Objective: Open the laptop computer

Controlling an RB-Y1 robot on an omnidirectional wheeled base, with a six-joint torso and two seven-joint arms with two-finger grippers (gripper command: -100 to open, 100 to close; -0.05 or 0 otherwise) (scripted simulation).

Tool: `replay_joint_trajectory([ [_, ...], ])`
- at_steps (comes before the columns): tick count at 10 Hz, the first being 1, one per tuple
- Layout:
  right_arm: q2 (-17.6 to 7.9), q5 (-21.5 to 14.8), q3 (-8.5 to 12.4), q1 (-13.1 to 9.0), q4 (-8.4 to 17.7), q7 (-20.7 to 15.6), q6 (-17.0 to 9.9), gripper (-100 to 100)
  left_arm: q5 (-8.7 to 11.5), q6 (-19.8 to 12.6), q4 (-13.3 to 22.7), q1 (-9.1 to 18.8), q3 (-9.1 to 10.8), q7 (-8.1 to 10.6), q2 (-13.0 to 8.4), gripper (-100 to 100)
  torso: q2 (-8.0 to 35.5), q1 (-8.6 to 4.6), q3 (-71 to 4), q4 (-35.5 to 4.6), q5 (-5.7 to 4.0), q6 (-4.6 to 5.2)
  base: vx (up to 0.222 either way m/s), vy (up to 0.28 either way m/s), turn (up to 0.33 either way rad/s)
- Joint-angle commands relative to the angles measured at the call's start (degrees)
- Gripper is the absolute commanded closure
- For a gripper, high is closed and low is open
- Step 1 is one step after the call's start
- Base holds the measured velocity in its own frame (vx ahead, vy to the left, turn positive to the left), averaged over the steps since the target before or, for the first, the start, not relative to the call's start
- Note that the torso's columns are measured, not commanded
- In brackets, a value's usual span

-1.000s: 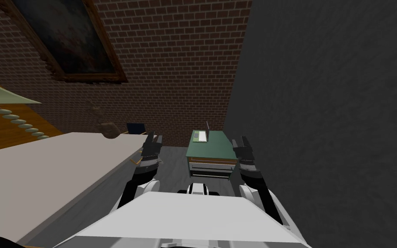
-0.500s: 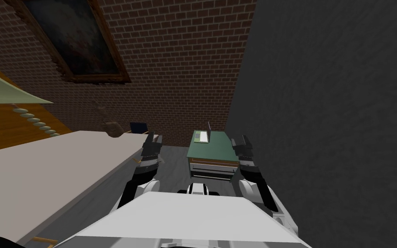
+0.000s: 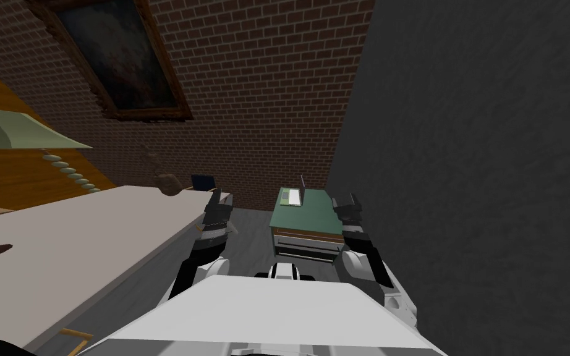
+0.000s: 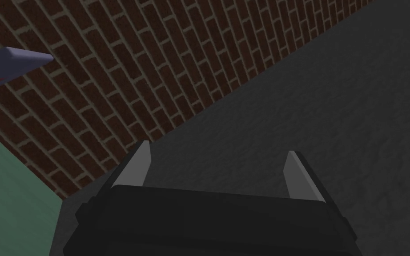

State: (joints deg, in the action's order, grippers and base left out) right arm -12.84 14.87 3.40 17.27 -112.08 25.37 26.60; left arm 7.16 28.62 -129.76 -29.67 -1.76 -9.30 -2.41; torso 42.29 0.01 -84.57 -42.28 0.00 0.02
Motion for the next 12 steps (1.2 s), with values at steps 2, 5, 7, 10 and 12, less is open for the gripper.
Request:
replay_joint_trajectory([
  [2,-0.4,5.1,0.9,-3.0,3.0,5.4,-1.9,-100,0.0,0.0,0.0,0.0,0.00,0.00,0.0,0,0.0,0.00,0.0,0.0,0.00,-0.01,0.016,-0.003,0.050],
  [5,-0.7,9.6,1.8,-5.9,6.2,10.0,-3.6,-100,0.0,0.0,0.0,0.0,0.00,0.00,0.0,0,0.0,-0.01,0.0,0.0,0.00,0.01,0.021,-0.003,0.062],
  [7,-0.7,12.1,2.3,-7.4,7.8,12.8,-4.4,-100,0.0,0.0,0.0,0.0,0.00,0.00,0.0,0,0.0,-0.01,0.0,0.0,0.00,0.00,0.018,-0.004,0.044],
  [10,-0.7,16.2,3.2,-10.5,11.2,17.2,-6.1,-100,0.0,0.0,0.0,0.0,0.00,0.00,0.0,0,0.0,-0.01,0.0,0.0,0.00,-0.03,0.018,-0.005,0.064],
  [12,-0.7,19.0,3.7,-12.0,12.9,20.2,-7.0,-100,0.0,0.0,0.0,0.0,0.00,0.00,0.0,0,0.0,0.00,0.0,0.0,0.00,0.00,0.018,-0.004,0.054],
])
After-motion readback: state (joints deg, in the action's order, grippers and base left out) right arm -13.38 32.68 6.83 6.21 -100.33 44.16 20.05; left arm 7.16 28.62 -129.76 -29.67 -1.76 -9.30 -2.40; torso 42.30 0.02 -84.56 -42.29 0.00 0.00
